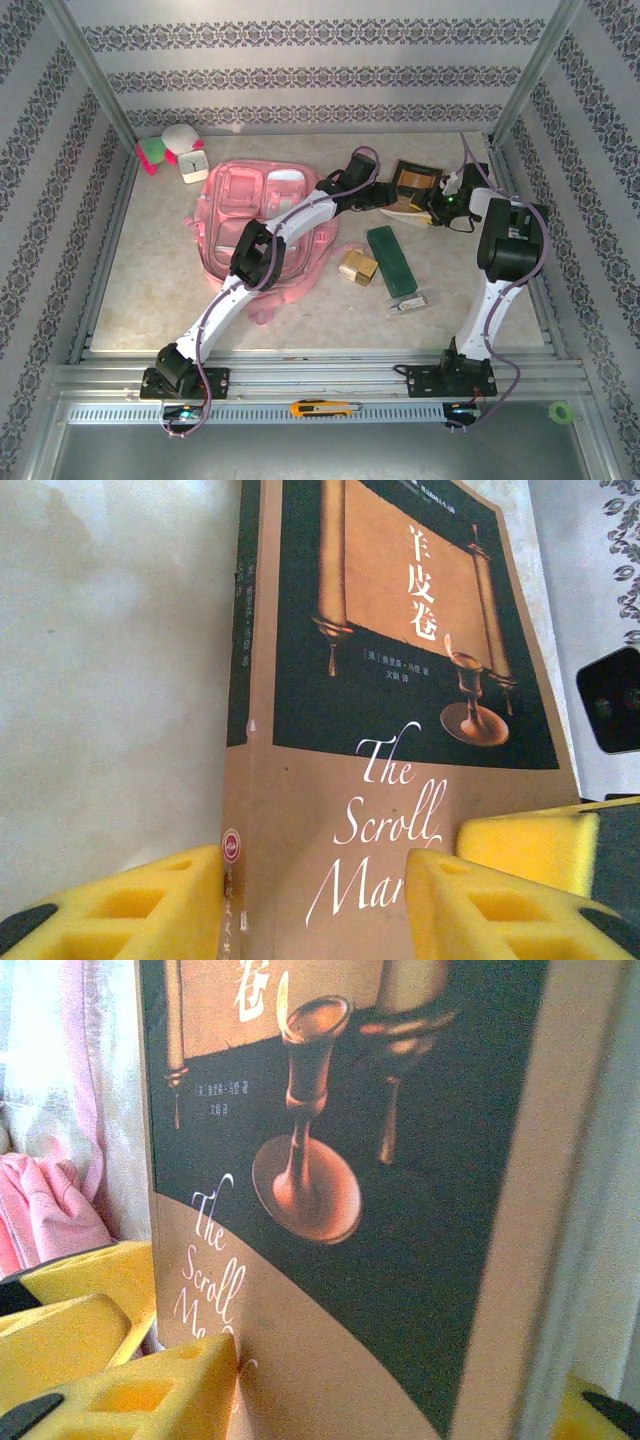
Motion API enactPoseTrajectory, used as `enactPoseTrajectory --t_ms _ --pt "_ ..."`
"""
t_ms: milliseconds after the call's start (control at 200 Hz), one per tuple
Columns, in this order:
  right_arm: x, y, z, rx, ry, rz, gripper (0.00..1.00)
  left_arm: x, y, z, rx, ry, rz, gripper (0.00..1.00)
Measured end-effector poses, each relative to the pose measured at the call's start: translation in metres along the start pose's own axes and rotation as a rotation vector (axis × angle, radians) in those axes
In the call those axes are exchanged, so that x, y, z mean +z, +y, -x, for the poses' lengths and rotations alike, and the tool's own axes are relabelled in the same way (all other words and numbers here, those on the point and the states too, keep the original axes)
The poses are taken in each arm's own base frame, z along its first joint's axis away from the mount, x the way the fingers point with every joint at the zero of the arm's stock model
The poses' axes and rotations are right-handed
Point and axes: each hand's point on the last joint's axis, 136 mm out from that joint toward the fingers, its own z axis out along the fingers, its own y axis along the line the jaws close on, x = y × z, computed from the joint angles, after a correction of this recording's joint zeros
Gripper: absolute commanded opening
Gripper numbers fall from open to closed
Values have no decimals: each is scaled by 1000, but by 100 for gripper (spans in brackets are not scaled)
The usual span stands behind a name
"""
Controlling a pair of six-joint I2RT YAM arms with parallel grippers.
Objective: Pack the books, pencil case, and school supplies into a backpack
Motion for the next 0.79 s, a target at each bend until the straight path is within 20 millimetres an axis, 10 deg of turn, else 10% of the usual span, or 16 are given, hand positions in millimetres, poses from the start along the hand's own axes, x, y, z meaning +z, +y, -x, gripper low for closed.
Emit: enactPoseTrajectory --t_ms 794 --pt "-42 -23 0 46 -5 -196 62 -2 26 -6 70 3 139 49"
